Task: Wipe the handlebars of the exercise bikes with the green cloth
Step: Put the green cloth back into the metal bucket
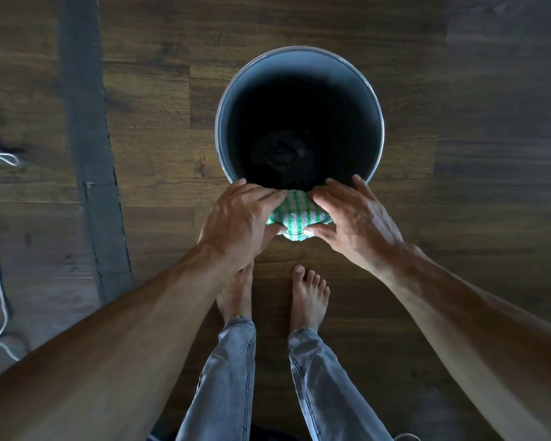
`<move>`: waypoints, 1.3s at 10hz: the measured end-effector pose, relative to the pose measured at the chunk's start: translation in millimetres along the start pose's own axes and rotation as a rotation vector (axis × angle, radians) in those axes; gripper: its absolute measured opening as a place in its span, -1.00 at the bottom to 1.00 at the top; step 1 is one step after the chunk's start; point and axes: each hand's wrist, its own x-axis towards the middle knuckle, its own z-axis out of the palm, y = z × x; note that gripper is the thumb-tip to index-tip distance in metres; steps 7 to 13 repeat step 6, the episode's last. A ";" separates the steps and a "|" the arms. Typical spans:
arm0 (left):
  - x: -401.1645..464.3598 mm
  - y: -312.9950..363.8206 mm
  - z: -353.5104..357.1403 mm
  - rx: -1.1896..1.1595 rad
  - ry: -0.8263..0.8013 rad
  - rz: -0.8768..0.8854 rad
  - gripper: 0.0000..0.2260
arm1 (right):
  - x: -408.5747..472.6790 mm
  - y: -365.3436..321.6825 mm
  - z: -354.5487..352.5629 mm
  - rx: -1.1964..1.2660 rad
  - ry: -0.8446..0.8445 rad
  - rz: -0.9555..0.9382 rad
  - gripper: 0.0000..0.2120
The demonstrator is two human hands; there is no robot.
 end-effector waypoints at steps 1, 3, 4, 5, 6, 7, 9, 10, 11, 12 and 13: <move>-5.4 -2.0 -2.5 0.014 -0.014 0.015 -0.38 | -1.1 -1.1 -1.6 0.011 -0.021 0.020 -0.32; -3.3 -5.3 -10.9 0.007 0.005 -0.002 -0.38 | -3.5 -6.5 -1.5 0.038 0.024 0.054 -0.22; -3.0 -5.1 -14.5 0.012 -0.011 -0.015 -0.40 | -1.4 -7.7 -2.9 0.043 0.032 0.068 -0.24; -3.7 -4.2 -15.2 0.002 -0.016 -0.026 -0.44 | -1.2 -10.7 -3.2 0.064 0.040 0.062 -0.25; -6.7 -1.5 -20.0 -0.011 0.007 -0.028 -0.50 | -1.5 -12.4 -9.8 0.069 0.029 0.055 -0.26; -6.7 -1.5 -20.0 -0.011 0.007 -0.028 -0.50 | -1.5 -12.4 -9.8 0.069 0.029 0.055 -0.26; -6.7 -1.5 -20.0 -0.011 0.007 -0.028 -0.50 | -1.5 -12.4 -9.8 0.069 0.029 0.055 -0.26; -6.7 -1.5 -20.0 -0.011 0.007 -0.028 -0.50 | -1.5 -12.4 -9.8 0.069 0.029 0.055 -0.26; -6.7 -1.5 -20.0 -0.011 0.007 -0.028 -0.50 | -1.5 -12.4 -9.8 0.069 0.029 0.055 -0.26; -6.7 -1.5 -20.0 -0.011 0.007 -0.028 -0.50 | -1.5 -12.4 -9.8 0.069 0.029 0.055 -0.26; -6.7 -1.5 -20.0 -0.011 0.007 -0.028 -0.50 | -1.5 -12.4 -9.8 0.069 0.029 0.055 -0.26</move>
